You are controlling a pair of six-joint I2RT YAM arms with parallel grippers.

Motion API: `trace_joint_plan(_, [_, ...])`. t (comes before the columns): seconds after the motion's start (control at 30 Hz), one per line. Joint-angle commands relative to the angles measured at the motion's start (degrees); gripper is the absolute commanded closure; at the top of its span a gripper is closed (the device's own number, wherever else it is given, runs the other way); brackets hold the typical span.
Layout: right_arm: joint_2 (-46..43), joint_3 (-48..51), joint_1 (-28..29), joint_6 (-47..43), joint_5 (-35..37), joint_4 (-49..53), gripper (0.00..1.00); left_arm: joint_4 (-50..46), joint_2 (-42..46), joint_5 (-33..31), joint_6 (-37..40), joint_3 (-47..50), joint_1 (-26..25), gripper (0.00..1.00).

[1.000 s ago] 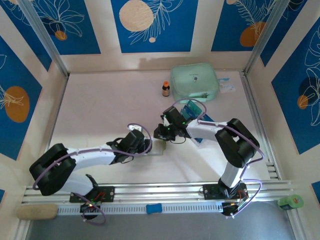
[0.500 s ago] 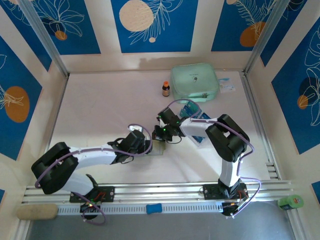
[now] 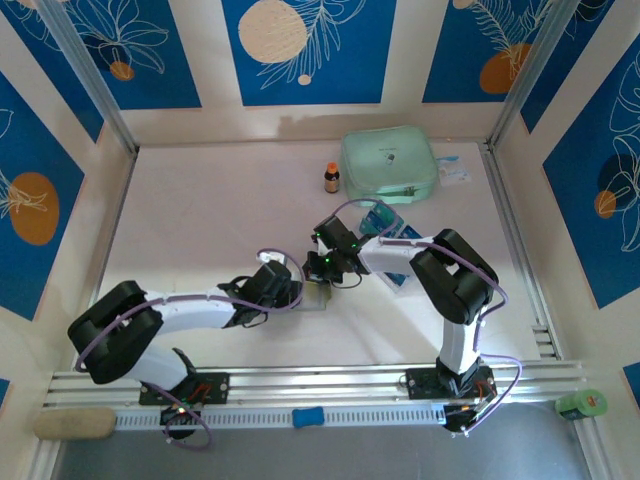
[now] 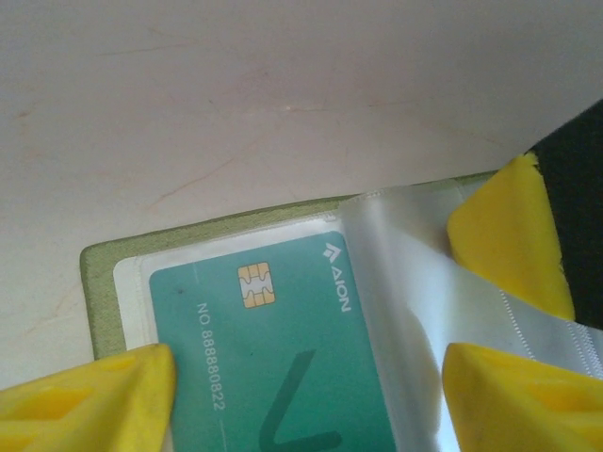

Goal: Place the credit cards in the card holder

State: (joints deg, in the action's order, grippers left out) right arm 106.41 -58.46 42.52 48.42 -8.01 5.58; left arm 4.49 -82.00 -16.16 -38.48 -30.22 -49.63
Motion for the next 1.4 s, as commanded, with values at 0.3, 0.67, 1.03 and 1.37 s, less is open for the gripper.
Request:
trace_joint_plan(0.3, [-5.80,2.65,-1.30,0.81,0.85,0.54,0.73,1.74,-1.06,1.57,-0.26,2.28,-0.27,0.41])
trace_joint_plan(0.67, [-2.29,3.35,-1.13,2.94,-2.15,-2.49,0.68,1.75,-0.62,1.49,-0.19,2.28,-0.21,0.40])
trace_joint_plan(1.03, [-1.14,4.70,-1.04,5.36,-5.42,-6.03,0.69,1.31,0.17,1.05,-0.31,2.33,-0.30,0.34])
trace_joint_plan(1.37, [-2.37,6.50,-1.47,7.79,-7.60,-9.41,0.69,1.27,0.62,0.87,-0.24,2.48,-0.28,0.35])
